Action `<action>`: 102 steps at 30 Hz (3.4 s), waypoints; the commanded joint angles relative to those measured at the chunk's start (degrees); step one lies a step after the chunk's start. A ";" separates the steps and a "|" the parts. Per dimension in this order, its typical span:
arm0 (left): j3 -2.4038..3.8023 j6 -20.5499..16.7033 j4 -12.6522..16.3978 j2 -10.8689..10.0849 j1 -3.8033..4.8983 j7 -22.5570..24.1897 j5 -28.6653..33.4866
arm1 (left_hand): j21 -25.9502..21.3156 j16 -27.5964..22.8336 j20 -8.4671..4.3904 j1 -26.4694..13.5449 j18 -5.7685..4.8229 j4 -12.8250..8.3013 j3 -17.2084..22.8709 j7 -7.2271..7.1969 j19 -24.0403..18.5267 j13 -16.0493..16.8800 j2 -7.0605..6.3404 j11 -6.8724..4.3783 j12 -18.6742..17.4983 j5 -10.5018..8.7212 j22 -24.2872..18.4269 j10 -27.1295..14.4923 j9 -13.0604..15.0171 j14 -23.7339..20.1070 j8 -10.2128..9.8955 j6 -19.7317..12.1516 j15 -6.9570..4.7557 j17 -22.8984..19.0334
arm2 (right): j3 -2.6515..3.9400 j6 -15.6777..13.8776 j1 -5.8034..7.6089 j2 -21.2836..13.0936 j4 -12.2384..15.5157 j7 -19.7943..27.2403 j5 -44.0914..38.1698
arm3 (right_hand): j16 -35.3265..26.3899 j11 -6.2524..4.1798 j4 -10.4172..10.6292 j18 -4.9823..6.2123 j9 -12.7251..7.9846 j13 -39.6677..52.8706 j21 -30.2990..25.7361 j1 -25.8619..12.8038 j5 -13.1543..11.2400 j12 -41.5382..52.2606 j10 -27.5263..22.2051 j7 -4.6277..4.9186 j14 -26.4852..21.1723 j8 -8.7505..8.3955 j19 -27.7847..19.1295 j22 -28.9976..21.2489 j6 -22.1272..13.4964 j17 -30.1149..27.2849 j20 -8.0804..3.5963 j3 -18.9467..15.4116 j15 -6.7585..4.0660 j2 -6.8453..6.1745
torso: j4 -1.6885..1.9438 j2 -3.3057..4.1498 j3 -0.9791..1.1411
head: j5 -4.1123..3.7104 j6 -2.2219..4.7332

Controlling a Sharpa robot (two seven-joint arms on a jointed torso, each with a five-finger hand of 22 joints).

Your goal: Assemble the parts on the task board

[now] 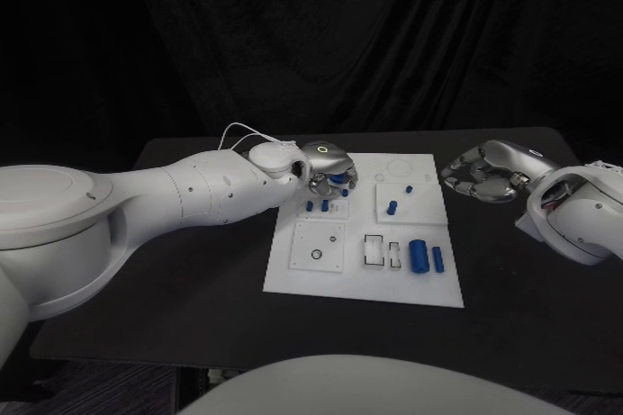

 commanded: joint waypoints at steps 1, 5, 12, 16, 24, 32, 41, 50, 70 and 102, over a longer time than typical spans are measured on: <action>0.05 0.80 -0.27 0.19 -0.24 0.53 -0.26 | -0.18 0.26 -0.01 -0.41 -0.27 -0.21 0.01 -0.01 0.01 0.02 0.24 -0.01 0.24 0.37 9.01 0.52 0.04 0.05 0.18 0.38 -0.40 -0.11 | 0.05 -0.59 -0.12 0.06 0.01 -0.26 -0.11 | 0.17 -0.01 -0.24 0.96 -0.06 4.94 -0.11 0.26 0.21 -0.16 -0.25 0.14 6.15 -0.19 0.92 11.99 0.43 15.10 0.28 -0.05 0.40 0.06 | -0.06 -0.05 0.01 | -0.12 0.00; 0.05 1.16 -0.41 0.21 -0.37 0.43 -0.26 | -0.25 0.21 -0.01 -0.41 -0.26 -0.20 0.01 -0.01 -0.04 0.02 0.23 -0.01 0.23 0.37 8.99 0.53 0.04 0.00 0.18 0.38 -0.40 -0.19 | 0.05 -0.60 -0.12 0.09 -0.05 -0.27 -0.10 | 0.17 -0.01 -0.24 0.96 -0.06 4.94 -0.11 0.26 0.21 -0.16 -0.25 0.14 6.15 -0.19 0.92 11.99 0.43 15.10 0.28 -0.05 0.40 0.06 | -0.08 -0.08 0.03 | -0.12 0.00; 0.05 1.39 -0.57 0.29 -0.60 0.49 -0.26 | -0.36 0.14 -0.03 -0.49 -0.23 -0.16 0.06 0.00 -0.10 0.00 0.31 -0.01 0.23 0.39 8.96 0.70 0.03 -0.10 0.15 0.39 -0.42 -0.35 | 0.05 -0.59 -0.12 0.26 -0.16 -0.22 -0.10 | 0.17 -0.01 -0.32 0.96 -0.09 4.95 -0.11 0.23 0.21 -0.14 -0.23 0.16 6.15 -0.22 0.93 11.99 0.44 15.10 0.28 -0.01 0.40 0.07 | -0.14 -0.07 0.04 | 0.01 0.00; 0.05 1.41 -0.70 0.41 -0.72 0.59 -0.26 | -0.40 0.17 -0.06 -0.47 -0.23 -0.17 0.16 -0.03 -0.11 -0.04 0.43 -0.06 0.23 0.46 8.96 0.92 0.03 -0.09 0.13 0.43 -0.43 -0.31 | 0.05 -0.54 -0.12 0.38 -0.21 -0.20 -0.10 | 0.17 -0.01 -0.32 0.96 -0.09 4.95 -0.11 0.23 0.21 -0.14 -0.23 0.16 6.15 -0.22 0.93 11.99 0.44 15.10 0.28 -0.01 0.40 0.07 | -0.03 -0.09 0.03 | -0.15 0.00; 0.05 1.37 -1.12 0.77 -0.93 0.71 -0.26 | -0.64 -0.01 -0.12 -0.52 -0.19 -0.22 0.32 -0.31 -0.23 -0.14 0.52 -0.14 0.21 0.49 8.91 1.58 -0.04 -0.35 -0.09 0.22 -0.51 -0.70 | 0.05 -0.36 -0.12 0.46 -0.27 -0.28 -0.10 | 0.17 0.00 -0.35 0.97 -0.09 4.95 -0.13 0.22 0.21 -0.14 -0.22 0.16 6.15 -0.21 0.92 11.98 0.48 15.10 0.28 0.01 0.40 0.09 | 0.05 -0.08 0.05 | -0.23 0.00; 0.05 1.24 -1.56 1.28 -1.16 0.79 -0.26 | -0.72 -0.04 -0.17 -0.53 -0.19 -0.24 0.52 -0.27 -0.24 -0.29 0.74 -0.34 0.10 0.49 8.90 2.12 -0.03 -0.42 -0.14 0.31 -0.63 -0.82 | 0.05 -0.24 -0.12 0.57 -0.29 -0.36 -0.10 | 0.17 0.00 -0.39 0.97 -0.09 4.92 -0.15 0.21 0.21 -0.16 -0.24 0.17 6.15 -0.18 0.92 11.98 0.57 15.10 0.29 0.04 0.40 0.13 | 0.02 -0.05 0.02 | -0.28 0.00; 0.05 1.32 -2.10 1.76 -1.38 0.85 -0.26 | -0.93 -0.21 -0.30 -0.65 -0.18 -0.41 0.76 -0.04 -0.26 -0.48 1.13 -0.79 0.20 0.47 8.90 4.23 0.14 -0.65 0.07 1.14 -0.93 -1.32 | 0.05 -0.02 -0.12 0.67 -0.37 -0.51 -0.10 | 0.17 0.00 -0.39 0.97 -0.09 4.92 -0.15 0.21 0.21 -0.16 -0.24 0.17 6.15 -0.18 0.92 11.98 0.57 15.10 0.29 0.04 0.40 0.13 | 0.03 -0.07 0.03 | -0.12 0.00; 0.05 0.34 -2.88 2.28 -1.64 1.03 -0.26 | -0.36 0.08 -0.48 -0.55 -0.35 -0.97 0.80 0.32 0.37 -0.12 1.93 -1.35 1.06 0.78 9.15 7.99 0.49 -0.22 0.62 2.93 -1.29 -1.23 | 0.05 0.10 -0.12 0.84 -0.41 -0.58 -0.10 | 0.17 0.00 -0.39 0.97 -0.09 4.92 -0.15 0.21 0.21 -0.16 -0.24 0.17 6.15 -0.18 0.92 11.98 0.57 15.10 0.29 0.04 0.40 0.13 | 0.02 -0.05 0.04 | -0.20 0.00; 0.06 -4.69 -0.52 0.58 -1.35 1.30 -0.26 | 1.30 0.65 -0.77 -0.52 -0.74 -2.01 0.15 0.68 1.84 0.62 2.68 -1.67 1.37 1.57 9.69 11.20 1.11 1.05 1.64 6.34 -1.64 -0.88 | 0.05 0.31 -0.12 0.32 -0.21 -0.71 -0.10 | 0.17 0.01 -0.45 0.99 -0.09 4.90 -0.22 0.21 0.22 -0.17 -0.25 0.19 6.15 -0.17 0.89 11.96 0.65 15.10 0.29 0.09 0.41 0.17 | 0.09 -0.03 0.02 | -0.10 0.00; 0.02 0.67 10.33 -11.62 2.34 -2.57 -0.26 | 1.12 1.15 -0.89 -1.78 -0.78 -1.73 0.69 0.97 2.19 -4.41 2.15 -1.14 -6.52 0.87 9.72 11.59 0.62 2.61 -0.09 6.56 -1.44 -0.43 | 0.04 1.53 -0.19 -0.73 -0.26 -1.29 -0.10 | 0.17 0.03 -0.54 0.99 -0.13 4.68 -0.24 0.17 0.22 -0.33 -0.39 0.20 6.15 -0.22 0.88 11.95 0.63 15.10 0.30 0.14 0.42 0.20 | 0.82 -0.29 0.13 | 0.14 0.00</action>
